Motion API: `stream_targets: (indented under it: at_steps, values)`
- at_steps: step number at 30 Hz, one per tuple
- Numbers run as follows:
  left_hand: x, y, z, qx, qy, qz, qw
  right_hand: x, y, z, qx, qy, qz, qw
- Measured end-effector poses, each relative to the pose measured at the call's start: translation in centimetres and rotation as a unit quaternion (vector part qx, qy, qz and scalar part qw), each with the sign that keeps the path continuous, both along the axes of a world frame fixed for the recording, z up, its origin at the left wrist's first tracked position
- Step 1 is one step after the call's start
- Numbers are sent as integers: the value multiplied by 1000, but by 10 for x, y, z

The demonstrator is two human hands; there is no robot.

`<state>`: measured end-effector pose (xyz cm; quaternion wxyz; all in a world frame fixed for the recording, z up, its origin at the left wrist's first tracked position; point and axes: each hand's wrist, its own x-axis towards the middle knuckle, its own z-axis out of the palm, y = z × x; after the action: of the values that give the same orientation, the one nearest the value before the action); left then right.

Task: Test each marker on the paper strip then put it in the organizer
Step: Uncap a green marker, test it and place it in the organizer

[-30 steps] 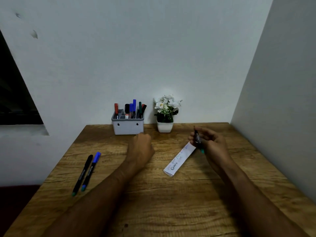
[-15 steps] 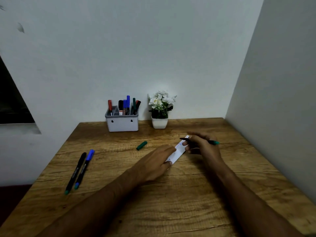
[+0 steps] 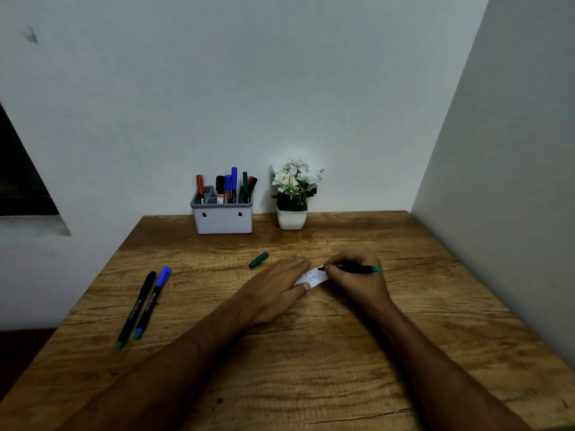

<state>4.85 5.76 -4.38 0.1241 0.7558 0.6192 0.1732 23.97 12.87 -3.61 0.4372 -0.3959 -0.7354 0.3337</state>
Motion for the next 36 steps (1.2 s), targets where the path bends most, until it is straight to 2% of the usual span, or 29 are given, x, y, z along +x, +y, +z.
stream_targets:
  at_steps: [4, 7, 24, 36]
  values:
    - [0, 3, -7, -8, 88, -39, 995, -2, 2, -3, -35, 6, -37, 999]
    - [0, 6, -10, -9, 119, -43, 992, -2, 1, -3, -62, 15, -40, 997]
    - [2, 5, -7, -18, 127, -43, 991, -4, 2, -6, -54, -12, -40, 998]
    - [2, 5, -7, -13, 129, -42, 991, -7, 6, -6, -53, -14, -75, 996]
